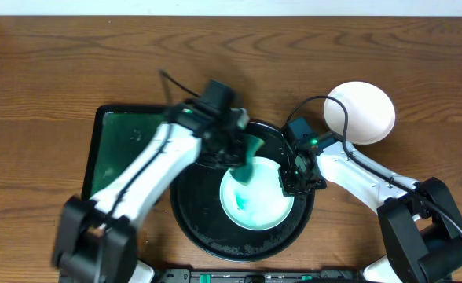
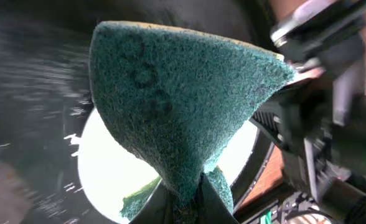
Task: Clean dirty plates on tray and stack at the side
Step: 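Carry the wet sponge with the left gripper onto the held pale plate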
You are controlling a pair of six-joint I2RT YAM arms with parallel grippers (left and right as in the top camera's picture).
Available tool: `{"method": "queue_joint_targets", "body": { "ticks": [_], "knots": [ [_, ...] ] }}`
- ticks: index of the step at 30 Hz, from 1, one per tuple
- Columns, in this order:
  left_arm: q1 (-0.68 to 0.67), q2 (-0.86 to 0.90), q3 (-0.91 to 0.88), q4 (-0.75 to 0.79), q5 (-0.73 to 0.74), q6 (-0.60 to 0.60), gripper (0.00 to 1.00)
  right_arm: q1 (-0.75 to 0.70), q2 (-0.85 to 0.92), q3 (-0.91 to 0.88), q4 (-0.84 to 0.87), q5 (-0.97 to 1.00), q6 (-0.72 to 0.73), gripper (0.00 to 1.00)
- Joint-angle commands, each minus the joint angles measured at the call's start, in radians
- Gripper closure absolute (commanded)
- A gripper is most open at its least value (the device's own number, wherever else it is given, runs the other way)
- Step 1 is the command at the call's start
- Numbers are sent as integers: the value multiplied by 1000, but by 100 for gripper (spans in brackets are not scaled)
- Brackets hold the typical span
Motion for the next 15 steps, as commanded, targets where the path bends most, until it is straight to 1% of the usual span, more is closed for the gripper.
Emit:
{"method": "queue_joint_targets", "body": {
  "ticks": [1, 5, 10, 15],
  "knots": [
    [-63, 85, -16, 16, 18, -74, 93, 19, 37, -10, -8, -29, -26, 99],
    [-136, 174, -16, 57, 21, -104, 93, 19, 37, -10, -9, -29, -26, 99],
    [-208, 241, -16, 109, 21, -155, 93, 19, 37, -10, -15, -29, -26, 99],
    [-273, 317, -16, 124, 20, -192, 93, 19, 37, -10, -16, -29, -26, 99]
  ]
}}
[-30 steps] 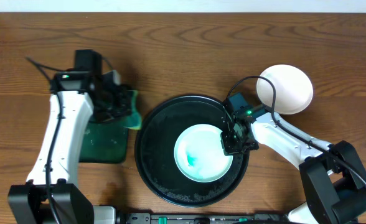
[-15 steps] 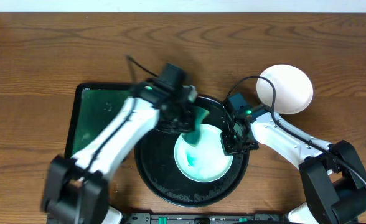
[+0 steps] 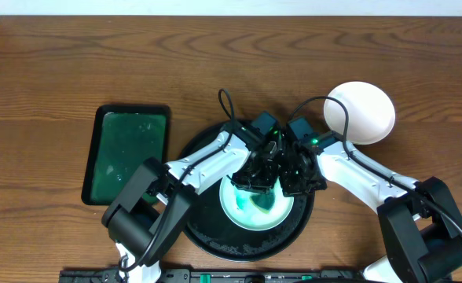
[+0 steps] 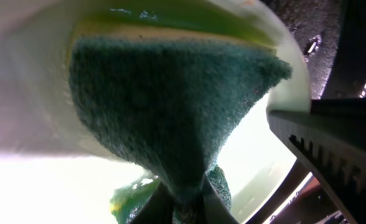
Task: Clean dirty plates on tray and stack at the side
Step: 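Carry the wet sponge with the left gripper onto the held pale plate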
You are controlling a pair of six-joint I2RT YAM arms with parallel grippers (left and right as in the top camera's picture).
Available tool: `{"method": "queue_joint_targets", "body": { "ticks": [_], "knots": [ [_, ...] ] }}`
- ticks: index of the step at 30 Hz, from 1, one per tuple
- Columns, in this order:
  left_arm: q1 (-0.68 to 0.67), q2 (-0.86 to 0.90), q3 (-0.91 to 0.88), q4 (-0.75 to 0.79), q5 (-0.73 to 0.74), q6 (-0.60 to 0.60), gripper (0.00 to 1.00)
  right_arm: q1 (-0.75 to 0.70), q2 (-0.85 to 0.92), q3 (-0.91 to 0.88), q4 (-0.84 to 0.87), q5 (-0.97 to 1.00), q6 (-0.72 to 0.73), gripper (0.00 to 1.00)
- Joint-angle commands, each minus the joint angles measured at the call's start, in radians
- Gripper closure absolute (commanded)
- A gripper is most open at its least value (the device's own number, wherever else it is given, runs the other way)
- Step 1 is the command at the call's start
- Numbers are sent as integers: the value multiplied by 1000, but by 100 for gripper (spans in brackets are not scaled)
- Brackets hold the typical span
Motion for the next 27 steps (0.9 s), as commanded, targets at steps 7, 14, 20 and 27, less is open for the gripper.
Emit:
{"method": "queue_joint_targets", "body": {
  "ticks": [7, 14, 20, 27],
  "knots": [
    [-76, 103, -4, -105, -168, -56, 93, 23, 34, 3, -28, -8, -26, 99],
    [-47, 103, -4, -232, -397, -84, 93, -3, 34, 8, -26, 2, 24, 99],
    [-47, 103, -1, -259, -466, -106, 93, -42, 34, 8, -31, 64, 95, 99],
    [-47, 101, 28, -304, -580, -129, 93, -101, 34, 8, -45, 104, 188, 99]
  ]
}}
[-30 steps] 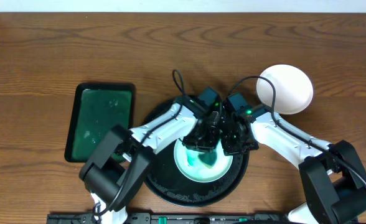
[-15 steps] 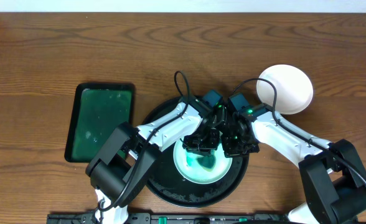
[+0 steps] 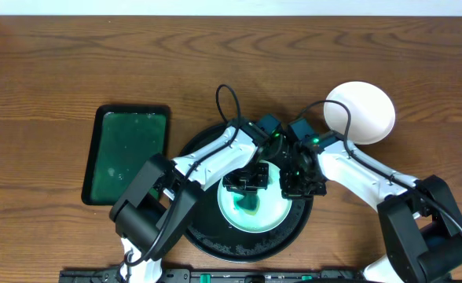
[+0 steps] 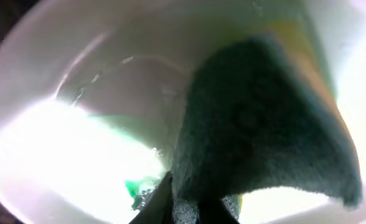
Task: Clean dirty plates on tray and stack at the side
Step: 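Carry the wet sponge with the left gripper onto the held pale plate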
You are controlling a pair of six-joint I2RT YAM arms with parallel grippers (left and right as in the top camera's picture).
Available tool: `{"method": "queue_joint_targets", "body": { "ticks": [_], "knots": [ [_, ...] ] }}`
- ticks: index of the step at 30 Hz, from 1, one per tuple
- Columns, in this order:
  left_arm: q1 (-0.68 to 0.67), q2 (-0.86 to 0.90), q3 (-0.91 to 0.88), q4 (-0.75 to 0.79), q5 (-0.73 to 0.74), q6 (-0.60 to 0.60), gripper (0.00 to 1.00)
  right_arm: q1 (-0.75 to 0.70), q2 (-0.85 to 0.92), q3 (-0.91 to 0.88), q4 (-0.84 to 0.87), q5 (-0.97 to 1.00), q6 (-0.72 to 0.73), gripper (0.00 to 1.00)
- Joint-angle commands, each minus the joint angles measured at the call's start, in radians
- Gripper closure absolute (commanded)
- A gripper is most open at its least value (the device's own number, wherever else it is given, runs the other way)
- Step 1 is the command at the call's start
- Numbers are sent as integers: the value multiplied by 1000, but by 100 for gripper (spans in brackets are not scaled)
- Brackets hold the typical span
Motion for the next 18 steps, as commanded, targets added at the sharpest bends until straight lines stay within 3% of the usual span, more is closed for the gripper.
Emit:
{"method": "queue_joint_targets", "body": {
  "ticks": [1, 11, 15, 18],
  "knots": [
    [-29, 61, -49, -55, -313, -31, 93, -74, 24, 7, -7, 184, 97, 99],
    [-29, 60, -42, -53, -305, -39, 93, -146, 24, 7, 97, 167, 418, 99],
    [-28, 60, -42, -61, -320, -54, 93, -146, 24, 7, 127, 138, 446, 99],
    [-21, 60, -42, -109, -425, -120, 93, -146, 24, 7, 127, 138, 446, 99]
  ]
}}
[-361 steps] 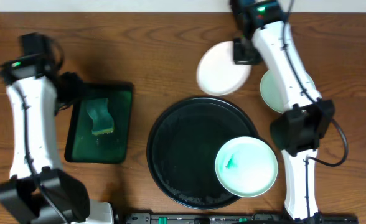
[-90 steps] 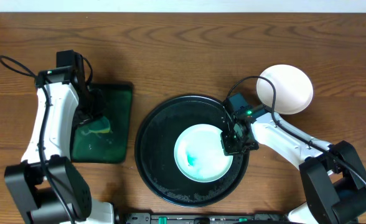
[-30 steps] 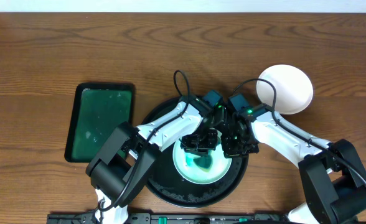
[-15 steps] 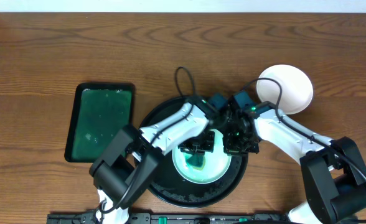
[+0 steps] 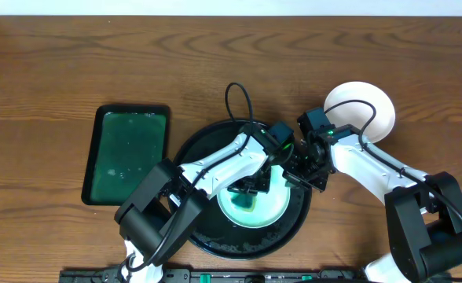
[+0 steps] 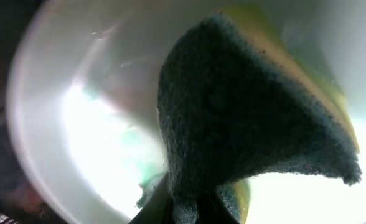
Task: Clean dirty plates on tray and stack at the side
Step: 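Carry the wet sponge with the left gripper onto the held pale plate, then scrub the pale plate with the sponge while right gripper holds its rim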
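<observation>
A white plate (image 5: pixel 274 206), wet with green soapy liquid, lies in the round black tray (image 5: pixel 215 236). My left gripper (image 5: pixel 251 189) is down on the plate's middle, shut on a green scouring sponge (image 6: pixel 245 124) with a yellow back. In the left wrist view the sponge presses against the plate's white inside (image 6: pixel 65 124), held by the gripper (image 6: pixel 189 210) at the bottom edge. My right gripper (image 5: pixel 300 176) sits at the plate's right rim and looks shut on it.
A clean white plate (image 5: pixel 372 110) lies on the table at the back right, partly under my right arm. A dark rectangular basin (image 5: pixel 126 153) with green liquid stands left of the round tray. The two arms cross closely over the tray.
The sponge has turned and shifted a little over the plate's middle. My left wrist now reaches in from further right. My right arm has shifted slightly to the right, still at the plate's rim.
First my left gripper held the sponge above the tray's back, beside the plate, while my right gripper was at the plate's right rim. Then the sponge was down inside the plate. At each later moment it lay at a different spot and angle on the plate.
</observation>
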You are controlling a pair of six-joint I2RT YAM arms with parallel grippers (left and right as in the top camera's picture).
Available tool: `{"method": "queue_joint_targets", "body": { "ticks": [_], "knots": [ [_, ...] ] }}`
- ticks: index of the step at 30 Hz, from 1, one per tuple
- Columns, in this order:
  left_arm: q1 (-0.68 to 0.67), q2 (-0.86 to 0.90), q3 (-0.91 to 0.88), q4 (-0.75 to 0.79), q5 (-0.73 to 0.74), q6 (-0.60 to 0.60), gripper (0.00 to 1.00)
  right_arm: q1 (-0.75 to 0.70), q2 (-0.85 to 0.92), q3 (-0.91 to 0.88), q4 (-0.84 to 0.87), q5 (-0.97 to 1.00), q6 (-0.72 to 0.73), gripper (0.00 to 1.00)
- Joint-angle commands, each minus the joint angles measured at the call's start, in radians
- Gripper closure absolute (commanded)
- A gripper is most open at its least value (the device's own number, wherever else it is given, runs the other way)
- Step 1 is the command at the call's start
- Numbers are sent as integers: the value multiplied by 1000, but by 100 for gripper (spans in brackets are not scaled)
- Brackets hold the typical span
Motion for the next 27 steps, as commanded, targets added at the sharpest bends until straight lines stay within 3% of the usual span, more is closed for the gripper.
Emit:
{"method": "queue_joint_targets", "body": {
  "ticks": [1, 7, 17, 27],
  "knots": [
    [40, 60, -61, -92, -285, -85, 93, -55, 18, 2, 35, 236, 105, 99],
    [83, 60, -61, -102, -330, -126, 93, -55, 18, 2, 34, 239, 104, 99],
    [86, 60, -61, 98, -86, 45, 93, -55, 18, 2, 30, 240, 85, 99],
    [88, 24, -9, 178, -71, 59, 93, -55, 19, 2, 20, 240, 74, 99]
  ]
}}
